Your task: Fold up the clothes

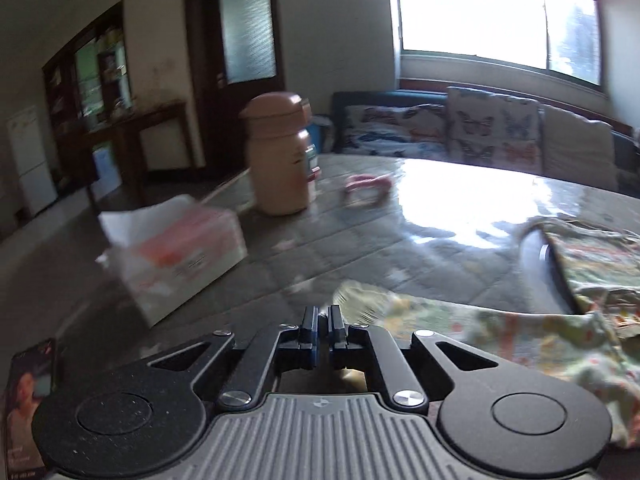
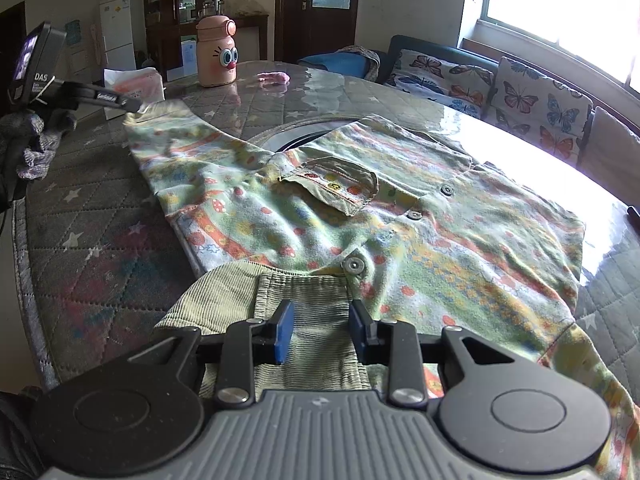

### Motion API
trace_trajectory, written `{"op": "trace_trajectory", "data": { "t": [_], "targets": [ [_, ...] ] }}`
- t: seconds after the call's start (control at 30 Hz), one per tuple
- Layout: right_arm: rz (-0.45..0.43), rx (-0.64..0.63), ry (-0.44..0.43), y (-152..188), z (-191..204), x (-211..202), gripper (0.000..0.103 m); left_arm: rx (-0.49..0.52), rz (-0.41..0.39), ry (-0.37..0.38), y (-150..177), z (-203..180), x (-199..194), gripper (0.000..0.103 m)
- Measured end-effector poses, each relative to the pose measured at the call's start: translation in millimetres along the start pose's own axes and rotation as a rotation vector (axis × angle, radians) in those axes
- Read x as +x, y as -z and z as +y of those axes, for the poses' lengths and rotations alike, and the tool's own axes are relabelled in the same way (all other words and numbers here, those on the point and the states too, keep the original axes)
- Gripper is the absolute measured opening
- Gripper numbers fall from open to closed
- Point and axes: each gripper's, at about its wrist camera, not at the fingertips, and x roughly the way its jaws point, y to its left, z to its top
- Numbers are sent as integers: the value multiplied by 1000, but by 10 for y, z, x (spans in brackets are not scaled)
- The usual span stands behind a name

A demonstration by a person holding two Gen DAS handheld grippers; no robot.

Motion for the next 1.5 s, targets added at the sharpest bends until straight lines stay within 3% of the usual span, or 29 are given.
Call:
{"op": "trace_trajectory", "data": {
  "t": [0.2, 0.43, 0.6, 0.7, 0.97, 1.1, 1.27, 1.5],
  "targets": [
    [7, -35, 0, -28, 23, 26, 35, 4, 19, -19, 58, 52, 104, 5],
    [8, -15, -11, 61, -58, -57, 36, 90, 61, -76, 70, -33, 240, 10],
    [6, 5, -18, 57, -67, -94, 36, 63, 56, -88, -12, -16, 133, 10],
    [-1, 14, -26, 55, -62, -135, 36, 95, 41, -14, -49, -202, -38, 10],
    [-31, 57, -20, 123, -102, -280, 36, 222, 76, 319, -4, -1116, -341, 11],
    [-63, 129, 29, 173, -283, -395, 36, 284, 83, 463, 70, -1611, -452, 12],
    [-61, 242, 120, 333, -601, -427, 36, 351, 73, 611, 128, -2117, -587, 12],
    [-111, 396, 192, 552, -977, -605, 36, 449, 67, 757, 266, -2621, -818, 12]
  ]
}}
